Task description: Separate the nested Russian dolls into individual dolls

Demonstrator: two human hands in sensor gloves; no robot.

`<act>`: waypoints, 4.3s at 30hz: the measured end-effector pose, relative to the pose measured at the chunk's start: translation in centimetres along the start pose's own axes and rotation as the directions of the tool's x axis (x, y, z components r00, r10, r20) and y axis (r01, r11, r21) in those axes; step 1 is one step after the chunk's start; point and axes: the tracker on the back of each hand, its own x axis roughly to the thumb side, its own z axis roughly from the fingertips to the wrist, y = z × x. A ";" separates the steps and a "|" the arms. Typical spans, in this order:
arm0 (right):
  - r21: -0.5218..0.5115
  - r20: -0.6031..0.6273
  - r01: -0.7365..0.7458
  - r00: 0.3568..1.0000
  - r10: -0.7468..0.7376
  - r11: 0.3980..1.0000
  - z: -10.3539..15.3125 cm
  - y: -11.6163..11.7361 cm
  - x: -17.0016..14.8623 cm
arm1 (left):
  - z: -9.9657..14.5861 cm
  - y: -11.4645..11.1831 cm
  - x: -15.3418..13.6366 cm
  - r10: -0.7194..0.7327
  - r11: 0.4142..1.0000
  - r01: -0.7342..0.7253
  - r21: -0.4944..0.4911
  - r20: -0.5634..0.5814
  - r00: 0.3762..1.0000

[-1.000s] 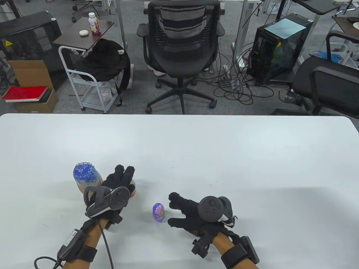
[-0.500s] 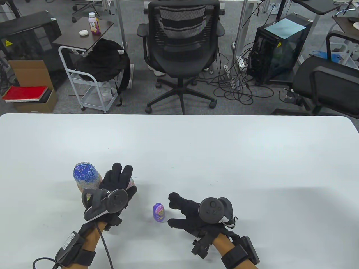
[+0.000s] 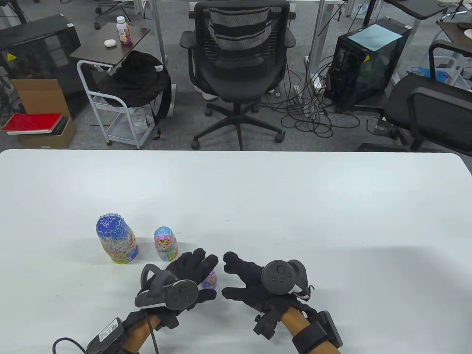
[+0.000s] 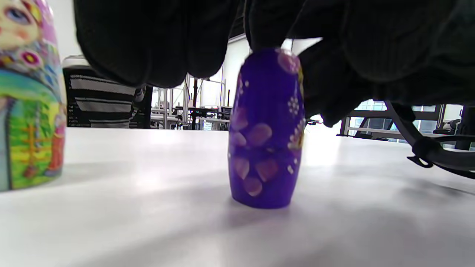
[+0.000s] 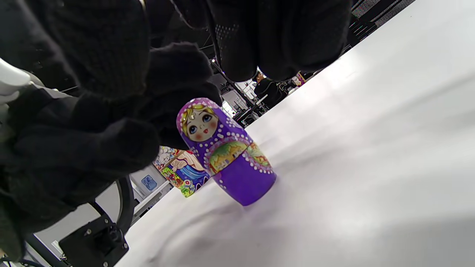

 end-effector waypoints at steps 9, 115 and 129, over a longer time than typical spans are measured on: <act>0.016 -0.012 -0.016 1.000 0.016 1.000 -0.1 0.4 -0.3 | -0.8 -1.3 -0.8 0.087 0.993 -0.087 0.084 -0.002 0.996; 0.097 -0.096 -0.055 0.993 0.064 0.994 -0.6 1.4 -1.0 | 2.7 4.9 0.0 0.165 0.900 -0.184 0.396 0.082 0.983; -0.099 -0.127 0.039 0.991 -0.052 0.994 0.0 -1.7 -2.0 | -0.5 -0.1 2.6 -0.055 0.996 0.045 0.077 0.141 0.988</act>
